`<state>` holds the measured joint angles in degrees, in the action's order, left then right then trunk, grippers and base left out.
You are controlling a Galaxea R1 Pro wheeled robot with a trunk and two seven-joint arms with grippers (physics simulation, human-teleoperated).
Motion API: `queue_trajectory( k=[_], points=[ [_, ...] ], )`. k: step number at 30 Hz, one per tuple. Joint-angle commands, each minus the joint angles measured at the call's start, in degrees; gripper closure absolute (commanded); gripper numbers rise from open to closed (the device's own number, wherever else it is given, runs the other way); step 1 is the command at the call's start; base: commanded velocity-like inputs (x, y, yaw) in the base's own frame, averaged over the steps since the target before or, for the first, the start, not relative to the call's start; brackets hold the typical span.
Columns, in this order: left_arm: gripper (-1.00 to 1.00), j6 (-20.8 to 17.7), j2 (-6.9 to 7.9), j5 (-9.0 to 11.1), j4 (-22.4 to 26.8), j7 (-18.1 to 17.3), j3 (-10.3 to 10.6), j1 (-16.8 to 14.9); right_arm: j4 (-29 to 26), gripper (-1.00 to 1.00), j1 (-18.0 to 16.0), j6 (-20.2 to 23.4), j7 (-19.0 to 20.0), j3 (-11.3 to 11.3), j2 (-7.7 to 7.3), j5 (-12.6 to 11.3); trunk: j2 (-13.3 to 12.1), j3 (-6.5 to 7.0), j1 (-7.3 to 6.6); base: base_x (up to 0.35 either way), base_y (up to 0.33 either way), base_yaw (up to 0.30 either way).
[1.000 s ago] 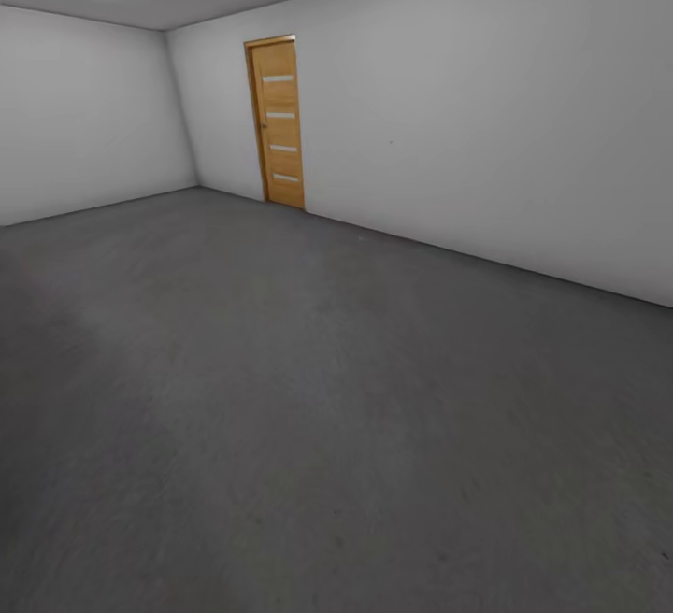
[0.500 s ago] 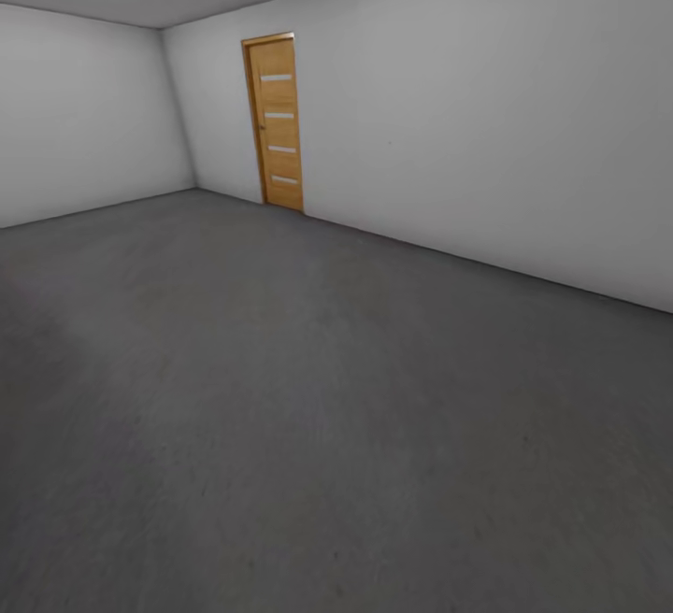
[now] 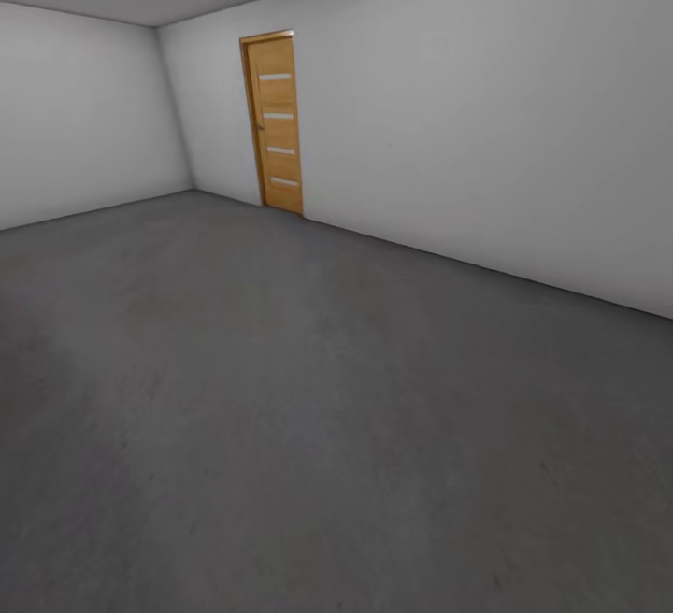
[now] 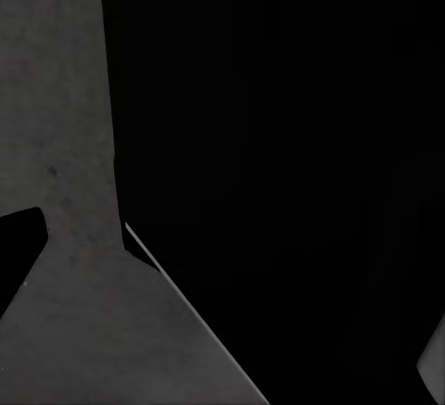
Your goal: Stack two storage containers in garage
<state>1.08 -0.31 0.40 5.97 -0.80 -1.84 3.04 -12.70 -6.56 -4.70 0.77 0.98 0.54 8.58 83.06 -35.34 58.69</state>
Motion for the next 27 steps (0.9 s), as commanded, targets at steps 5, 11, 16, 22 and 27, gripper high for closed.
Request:
queue_trajectory(
  k=[5,11,16,22,27],
  points=[
    [-1.0,0.1,0.0,0.0,0.1,-0.1,-0.2,0.0,0.1,-1.0,0.0,-0.1,0.0,0.1,-0.01,0.3,0.0,-0.04,0.04,0.34,0.141,0.0],
    [-1.0,0.1,0.03,0.0,0.1,-0.1,-0.2,0.0,0.2,-1.0,0.0,-0.2,0.0,0.1,-0.01,0.3,0.0,-0.04,0.04,0.327,0.186,0.0],
    [-1.0,0.1,0.05,0.2,0.1,-0.1,-0.2,0.0,0.2,-1.0,0.0,-0.2,0.0,0.1,0.01,0.3,0.0,-0.04,0.04,0.309,0.211,0.0],
    [-1.0,0.1,0.05,0.4,0.1,-0.1,-0.2,0.0,0.1,-1.0,0.0,-0.1,0.0,0.1,0.07,0.3,0.0,-0.04,0.04,0.297,0.223,0.0],
    [-1.0,0.1,0.05,0.5,0.1,-0.1,-0.2,0.0,0.2,-1.0,0.0,-0.2,0.0,0.1,0.0,0.3,0.0,-0.11,0.04,0.288,0.235,0.0]
  ],
)
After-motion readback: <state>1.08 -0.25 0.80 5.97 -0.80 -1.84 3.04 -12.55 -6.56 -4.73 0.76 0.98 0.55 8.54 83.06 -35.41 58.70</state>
